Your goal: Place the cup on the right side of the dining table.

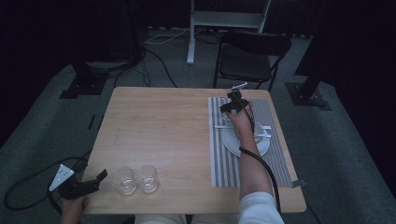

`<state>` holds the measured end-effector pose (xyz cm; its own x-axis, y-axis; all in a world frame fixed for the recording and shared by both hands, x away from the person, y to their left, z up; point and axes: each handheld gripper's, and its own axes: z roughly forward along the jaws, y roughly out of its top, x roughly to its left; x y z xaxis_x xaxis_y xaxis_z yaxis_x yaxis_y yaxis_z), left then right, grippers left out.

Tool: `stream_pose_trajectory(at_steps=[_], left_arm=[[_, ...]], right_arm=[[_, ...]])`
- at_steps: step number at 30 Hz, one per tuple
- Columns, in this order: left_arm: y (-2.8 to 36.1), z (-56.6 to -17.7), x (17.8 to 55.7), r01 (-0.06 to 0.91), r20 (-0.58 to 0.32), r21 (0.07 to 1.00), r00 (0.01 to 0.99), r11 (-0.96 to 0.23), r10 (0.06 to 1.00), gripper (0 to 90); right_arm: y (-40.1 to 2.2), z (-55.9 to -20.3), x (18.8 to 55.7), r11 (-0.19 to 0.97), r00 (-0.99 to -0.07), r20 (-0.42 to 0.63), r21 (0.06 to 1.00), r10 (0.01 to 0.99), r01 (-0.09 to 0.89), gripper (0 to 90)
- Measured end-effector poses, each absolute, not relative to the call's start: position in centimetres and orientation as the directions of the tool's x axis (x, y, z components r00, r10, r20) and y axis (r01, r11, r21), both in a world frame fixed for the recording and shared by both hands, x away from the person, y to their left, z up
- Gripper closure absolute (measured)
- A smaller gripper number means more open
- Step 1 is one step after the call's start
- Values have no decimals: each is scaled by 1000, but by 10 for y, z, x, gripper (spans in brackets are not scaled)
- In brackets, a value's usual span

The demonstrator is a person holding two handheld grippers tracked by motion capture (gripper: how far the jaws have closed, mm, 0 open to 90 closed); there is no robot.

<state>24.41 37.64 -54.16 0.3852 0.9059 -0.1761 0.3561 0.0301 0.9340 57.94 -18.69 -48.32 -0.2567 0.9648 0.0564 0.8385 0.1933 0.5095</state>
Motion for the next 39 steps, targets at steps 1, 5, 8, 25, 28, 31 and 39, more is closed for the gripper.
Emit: stream_pose_trajectory(at_steps=[1, 5, 8, 25, 28, 31, 39], left_arm=[[376, -542, 244, 355, -173, 934, 385, 27, 906, 2], [376, -542, 244, 356, -172, 934, 386, 26, 906, 2], [376, -542, 244, 356, -171, 934, 387, 24, 906, 2], [375, -541, 245, 362, -169, 932, 388, 18, 906, 2], [375, -541, 245, 363, -169, 932, 388, 18, 906, 2], [375, -541, 245, 363, -168, 931, 387, 18, 907, 3], [375, -541, 245, 364, -168, 931, 385, 18, 908, 2]], right_arm=[[-191, -480, 575, 174, -254, 85, 525, 963, 833, 189], [-198, -476, 568, 128, -240, 143, 537, 960, 834, 190], [-201, -471, 559, 110, -236, 157, 561, 959, 821, 188], [-215, -460, 503, 101, -302, 189, 673, 935, 733, 181], [-216, -458, 492, 105, -322, 187, 699, 928, 708, 180], [-216, -456, 482, 110, -331, 183, 708, 926, 697, 164], [-219, -452, 456, 114, -390, 194, 759, 900, 641, 112]])
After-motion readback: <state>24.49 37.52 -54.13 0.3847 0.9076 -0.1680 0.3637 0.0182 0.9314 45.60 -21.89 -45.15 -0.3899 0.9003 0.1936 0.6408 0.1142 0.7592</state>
